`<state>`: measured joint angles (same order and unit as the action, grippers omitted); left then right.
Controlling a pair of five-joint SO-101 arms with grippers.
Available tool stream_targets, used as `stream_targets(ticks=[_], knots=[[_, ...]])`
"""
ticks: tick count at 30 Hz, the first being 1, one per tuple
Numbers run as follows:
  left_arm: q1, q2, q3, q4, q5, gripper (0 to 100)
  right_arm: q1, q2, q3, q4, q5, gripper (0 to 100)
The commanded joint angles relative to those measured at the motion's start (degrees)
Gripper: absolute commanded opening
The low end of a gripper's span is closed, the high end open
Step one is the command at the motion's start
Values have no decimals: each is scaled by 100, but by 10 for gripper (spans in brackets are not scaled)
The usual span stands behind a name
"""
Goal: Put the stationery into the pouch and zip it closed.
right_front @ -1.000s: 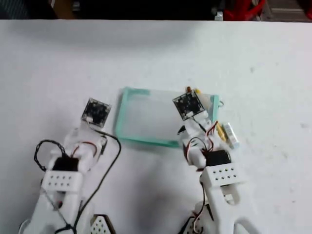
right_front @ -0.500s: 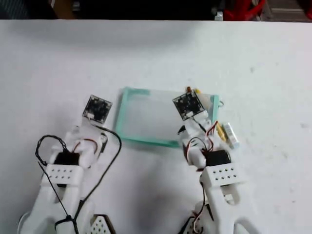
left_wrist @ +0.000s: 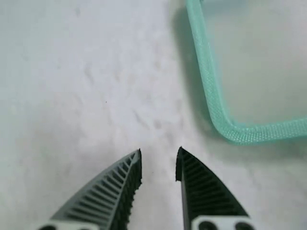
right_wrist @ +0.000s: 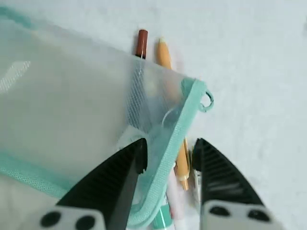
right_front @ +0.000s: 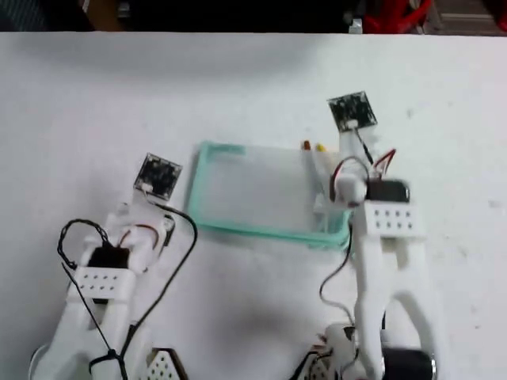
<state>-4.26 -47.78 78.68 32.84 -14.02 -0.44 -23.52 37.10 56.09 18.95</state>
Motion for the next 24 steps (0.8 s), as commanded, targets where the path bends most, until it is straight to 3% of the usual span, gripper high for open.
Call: stream_targets(ticks=[1,10,17,24], knots=[[31,-22,-185,-123,-35,135,101,444,-554,286,-35,238],[40,-22,-185,-123,-35,135,101,1481,-862,-585,-88,245],[57,-22,-185,-123,-44,135,119,2765,-1987,-338,-844,245],[57,-22,-185,-123,-53,135,-136,3327,-2356,-312,-985,241]])
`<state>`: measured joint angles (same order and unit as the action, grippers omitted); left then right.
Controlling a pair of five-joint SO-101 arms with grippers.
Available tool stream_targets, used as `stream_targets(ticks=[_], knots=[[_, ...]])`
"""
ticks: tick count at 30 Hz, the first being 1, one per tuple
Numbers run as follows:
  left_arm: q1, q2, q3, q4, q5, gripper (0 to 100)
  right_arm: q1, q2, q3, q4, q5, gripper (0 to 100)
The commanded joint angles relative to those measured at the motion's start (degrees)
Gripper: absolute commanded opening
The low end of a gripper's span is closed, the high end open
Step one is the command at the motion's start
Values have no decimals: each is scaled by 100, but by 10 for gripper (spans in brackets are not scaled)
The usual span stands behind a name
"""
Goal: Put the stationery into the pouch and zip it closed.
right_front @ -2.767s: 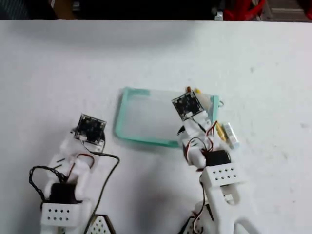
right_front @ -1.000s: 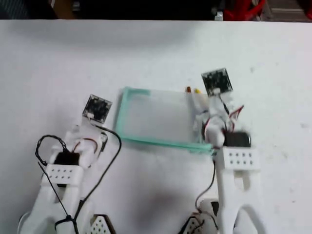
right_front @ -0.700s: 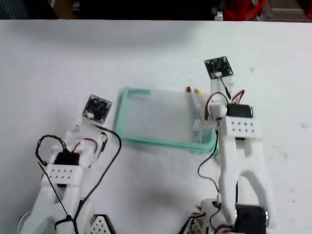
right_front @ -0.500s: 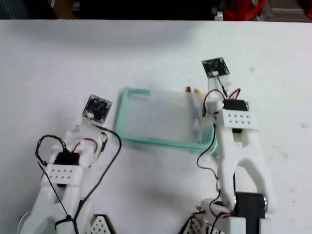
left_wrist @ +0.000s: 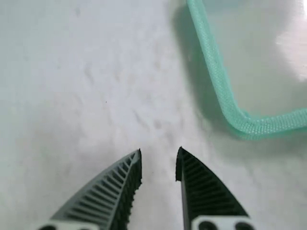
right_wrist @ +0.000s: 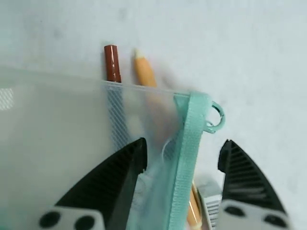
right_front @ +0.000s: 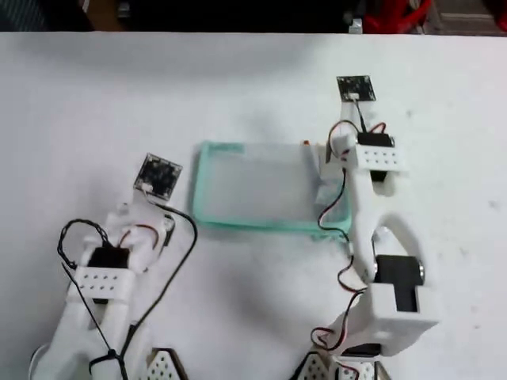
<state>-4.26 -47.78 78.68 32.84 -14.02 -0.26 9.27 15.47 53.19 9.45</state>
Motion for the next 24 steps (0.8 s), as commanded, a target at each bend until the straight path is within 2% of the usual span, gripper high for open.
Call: stream_targets(ticks=[1,7,17,24], knots=[[66,-22,-185,-123,-53,135,-198,84,-193,-22,-26,226],[66,-22,-185,-123,-53,135,-374,127,-185,-4,-18,9],[66,-22,-185,-132,-53,135,-620,-479,-167,716,-9,18],[66,-22,-176,-132,-53,135,-1323,-1736,-158,1640,-9,18]])
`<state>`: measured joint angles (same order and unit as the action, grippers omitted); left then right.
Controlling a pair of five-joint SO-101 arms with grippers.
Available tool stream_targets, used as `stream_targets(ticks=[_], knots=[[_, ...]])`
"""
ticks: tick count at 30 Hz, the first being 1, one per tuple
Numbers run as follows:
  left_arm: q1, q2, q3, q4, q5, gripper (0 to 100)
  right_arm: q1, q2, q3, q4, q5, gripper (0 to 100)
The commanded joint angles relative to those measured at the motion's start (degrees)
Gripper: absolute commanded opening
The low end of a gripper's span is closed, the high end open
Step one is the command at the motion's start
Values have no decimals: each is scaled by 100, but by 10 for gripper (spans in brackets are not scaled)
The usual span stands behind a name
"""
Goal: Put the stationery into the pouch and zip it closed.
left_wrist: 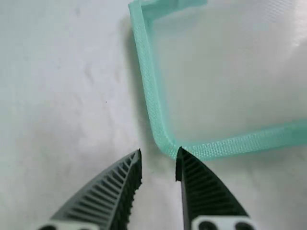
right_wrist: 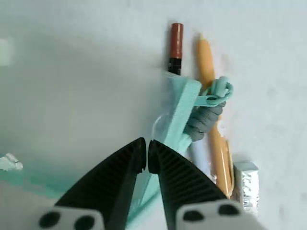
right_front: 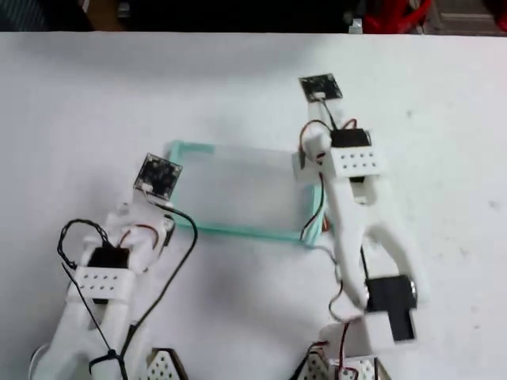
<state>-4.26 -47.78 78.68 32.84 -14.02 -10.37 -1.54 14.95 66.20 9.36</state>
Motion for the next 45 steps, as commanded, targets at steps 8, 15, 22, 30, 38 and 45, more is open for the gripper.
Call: stream_targets(ticks=[8,15,22,30,38,45], knots=[[48,-22,-176,-132,-53,135,-1103,-1684,-79,1182,0,18],[40,-22,-176,-132,-62,135,-1411,-2932,1046,1244,1600,18],[40,-22,-176,-114,-62,138,-1156,-4927,2804,1086,3587,25],[40,-31,-202,-35,-26,189,-48,-6536,4730,910,6084,311],[57,-31,-185,-70,-35,188,-549,-8251,6426,681,6699,319],[40,-31,-185,-79,-35,188,-910,-8901,7675,-514,6681,319]])
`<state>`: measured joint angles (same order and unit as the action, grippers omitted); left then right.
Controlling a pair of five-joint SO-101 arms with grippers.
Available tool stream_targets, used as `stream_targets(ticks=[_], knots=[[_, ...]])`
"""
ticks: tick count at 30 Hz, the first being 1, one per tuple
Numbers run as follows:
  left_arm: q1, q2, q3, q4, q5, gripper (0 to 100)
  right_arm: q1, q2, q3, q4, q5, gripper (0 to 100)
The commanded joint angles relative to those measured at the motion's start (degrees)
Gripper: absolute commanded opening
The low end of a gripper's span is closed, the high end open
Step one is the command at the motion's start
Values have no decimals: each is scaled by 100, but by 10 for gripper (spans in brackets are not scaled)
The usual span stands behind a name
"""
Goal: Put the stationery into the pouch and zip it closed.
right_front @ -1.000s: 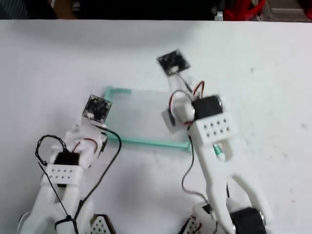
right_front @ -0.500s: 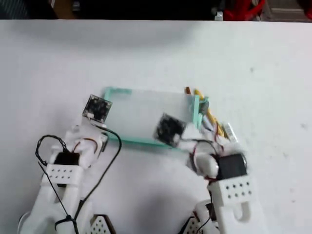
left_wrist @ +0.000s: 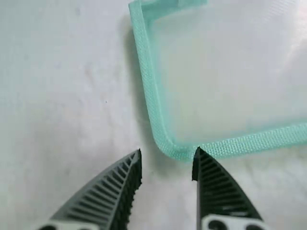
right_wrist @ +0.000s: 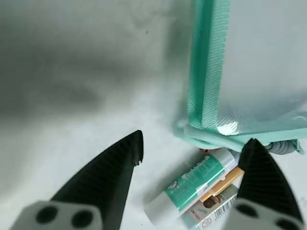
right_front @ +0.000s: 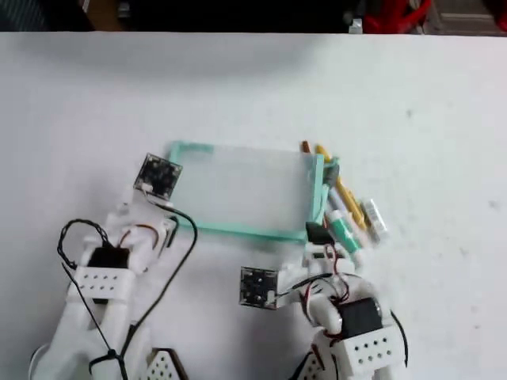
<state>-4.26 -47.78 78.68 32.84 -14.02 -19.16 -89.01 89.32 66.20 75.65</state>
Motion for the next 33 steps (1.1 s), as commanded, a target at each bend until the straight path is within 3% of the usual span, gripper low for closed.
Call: stream_targets(ticks=[1,6,13,19,28,33], knots=[[40,-31,-185,-79,-35,188,-13,-154,343,-690,53,319],[48,-31,-185,-79,-35,188,22,-136,800,-1666,62,319],[57,-31,-185,-79,-35,188,119,259,791,-2141,105,319],[48,-31,-185,-79,-35,188,303,1349,466,-2440,360,318],[40,-31,-176,-88,-35,188,57,3521,-396,-3125,44,319],[40,-31,-176,-88,-35,188,-127,4004,-457,-4066,-70,319]])
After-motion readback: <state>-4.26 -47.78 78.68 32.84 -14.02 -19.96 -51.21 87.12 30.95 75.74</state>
